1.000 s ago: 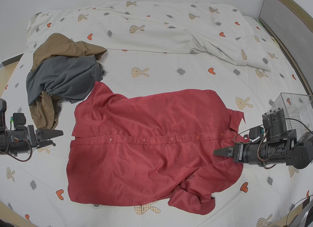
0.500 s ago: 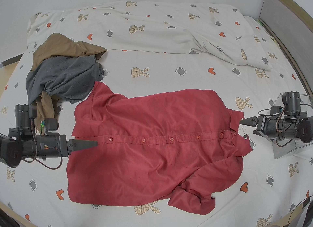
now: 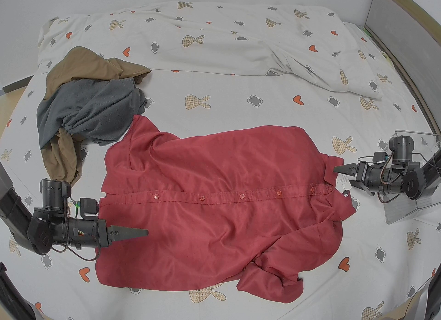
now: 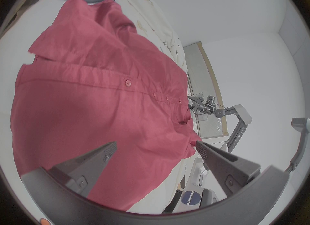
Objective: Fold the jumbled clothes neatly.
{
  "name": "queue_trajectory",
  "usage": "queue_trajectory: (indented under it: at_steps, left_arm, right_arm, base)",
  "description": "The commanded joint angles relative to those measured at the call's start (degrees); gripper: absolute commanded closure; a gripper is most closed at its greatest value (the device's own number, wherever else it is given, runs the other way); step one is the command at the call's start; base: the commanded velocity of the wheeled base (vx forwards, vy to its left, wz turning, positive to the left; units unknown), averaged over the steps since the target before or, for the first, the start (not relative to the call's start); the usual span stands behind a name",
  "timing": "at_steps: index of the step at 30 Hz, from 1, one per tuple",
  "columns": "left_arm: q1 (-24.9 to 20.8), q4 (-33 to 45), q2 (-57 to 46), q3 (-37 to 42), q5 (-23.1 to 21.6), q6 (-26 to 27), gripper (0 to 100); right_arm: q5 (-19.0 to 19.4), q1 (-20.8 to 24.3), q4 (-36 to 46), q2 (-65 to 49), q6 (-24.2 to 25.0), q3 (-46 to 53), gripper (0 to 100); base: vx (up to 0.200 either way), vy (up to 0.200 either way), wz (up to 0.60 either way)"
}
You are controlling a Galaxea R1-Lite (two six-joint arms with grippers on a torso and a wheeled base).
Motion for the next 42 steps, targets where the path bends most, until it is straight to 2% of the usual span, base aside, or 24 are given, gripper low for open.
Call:
queue_trajectory:
  at_steps: [1,6,9,13,15,18,19,25,42]
  left_arm:
    - [0.29,-0.16,1.85,0.5,-0.09,-0.02,0]
    - [0.29,-0.25,1.85,0.59,-0.09,0.07,0]
    - [0.29,-0.25,1.94,0.68,-0.09,0.16,0]
    - [0.29,-0.25,2.29,0.59,-0.09,0.25,0]
    - [0.29,-0.25,2.64,0.5,-0.09,0.25,0]
    - [0.29,-0.25,3.25,0.32,-0.09,0.34,0]
    - [0.29,-0.25,3.43,0.32,-0.09,0.25,0]
    - [0.29,-0.25,4.4,-0.03,-0.09,0.16,0]
    - [0.29,-2.27,4.57,0.5,0.0,0.07,0]
  right_arm:
    - [0.09,0.75,-0.21,4.91,0.0,-2.36,0]
    - [0.18,1.8,-0.12,6.58,0.0,-4.03,0]
    - [1.59,2.51,-0.21,6.49,0.36,-4.21,0]
    - [12.57,2.24,-0.3,5.7,1.59,-4.21,0]
    - [15.74,1.98,-0.3,5.52,2.99,-4.3,0]
    - [16.09,1.89,-0.39,5.61,4.75,-4.73,0]
    - [16.18,1.89,-0.3,5.7,5.37,-4.91,100]
    - [16.18,1.63,-0.39,5.79,5.98,-4.82,100]
    - [16.09,-7.34,2.34,-6.61,6.77,-5.97,100]
  base:
    - [0.0,0.0,0.0]
    - [0.0,0.0,0.0]
    - [0.0,0.0,0.0]
    - [0.0,0.0,0.0]
    - [0.0,0.0,0.0]
    - [0.0,0.0,0.0]
    - [0.0,0.0,0.0]
    - [0.0,0.0,0.0]
    - [0.0,0.0,0.0]
